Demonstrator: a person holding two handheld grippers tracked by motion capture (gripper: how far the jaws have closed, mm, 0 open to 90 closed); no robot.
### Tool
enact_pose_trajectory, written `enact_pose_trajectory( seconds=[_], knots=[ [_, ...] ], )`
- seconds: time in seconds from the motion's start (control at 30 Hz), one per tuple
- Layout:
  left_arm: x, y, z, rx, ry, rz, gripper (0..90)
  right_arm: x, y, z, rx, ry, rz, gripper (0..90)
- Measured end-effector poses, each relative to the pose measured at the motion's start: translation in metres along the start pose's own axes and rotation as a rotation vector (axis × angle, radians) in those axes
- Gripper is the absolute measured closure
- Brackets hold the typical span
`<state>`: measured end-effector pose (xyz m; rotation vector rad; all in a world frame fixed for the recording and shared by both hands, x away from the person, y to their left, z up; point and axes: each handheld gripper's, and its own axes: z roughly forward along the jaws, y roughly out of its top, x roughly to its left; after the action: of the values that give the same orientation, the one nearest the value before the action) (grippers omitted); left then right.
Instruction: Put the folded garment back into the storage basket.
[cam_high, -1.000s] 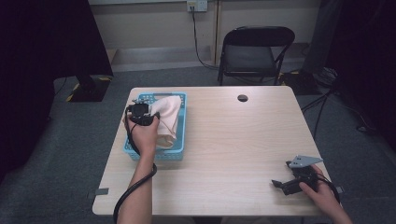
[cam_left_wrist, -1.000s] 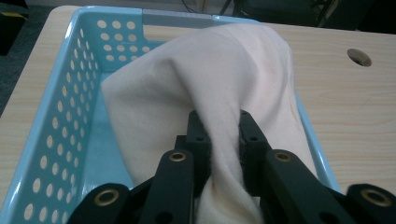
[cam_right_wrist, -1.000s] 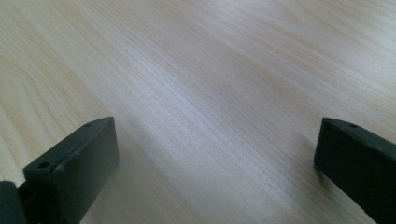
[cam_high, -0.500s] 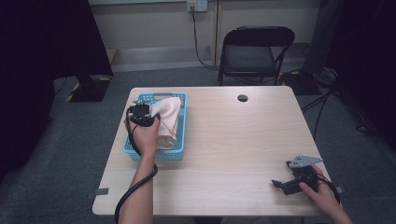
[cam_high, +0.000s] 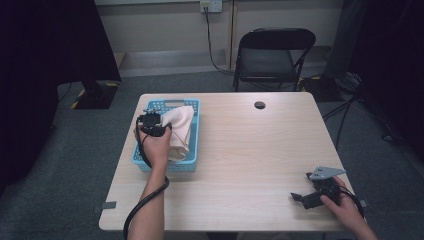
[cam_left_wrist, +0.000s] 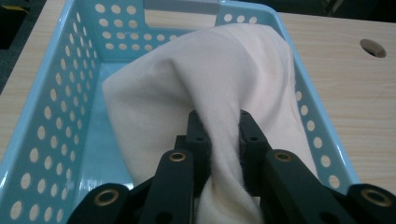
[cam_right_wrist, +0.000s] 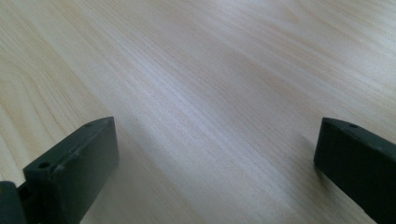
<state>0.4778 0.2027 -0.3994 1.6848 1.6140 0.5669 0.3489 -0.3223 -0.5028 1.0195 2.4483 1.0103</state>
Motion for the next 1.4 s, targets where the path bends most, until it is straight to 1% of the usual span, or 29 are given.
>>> enact_pose_trajectory(
  seconds=[0.17,0.4,1.03,1.4],
  knots=[
    [0.000,-0.001,0.002,0.003,0.001,-0.006,79.3,0.000,0.000,0.000,0.000,0.000,0.000,0.0],
    [0.003,-0.003,0.005,0.025,0.006,-0.004,79.3,0.000,0.000,0.000,0.000,0.000,0.000,0.0],
    [0.006,-0.008,0.011,0.047,0.007,-0.022,79.2,0.000,0.000,0.000,0.000,0.000,0.000,0.0],
    [0.005,-0.009,0.016,0.058,0.010,-0.018,79.2,0.000,0.000,0.000,0.000,0.000,0.000,0.0]
  ],
)
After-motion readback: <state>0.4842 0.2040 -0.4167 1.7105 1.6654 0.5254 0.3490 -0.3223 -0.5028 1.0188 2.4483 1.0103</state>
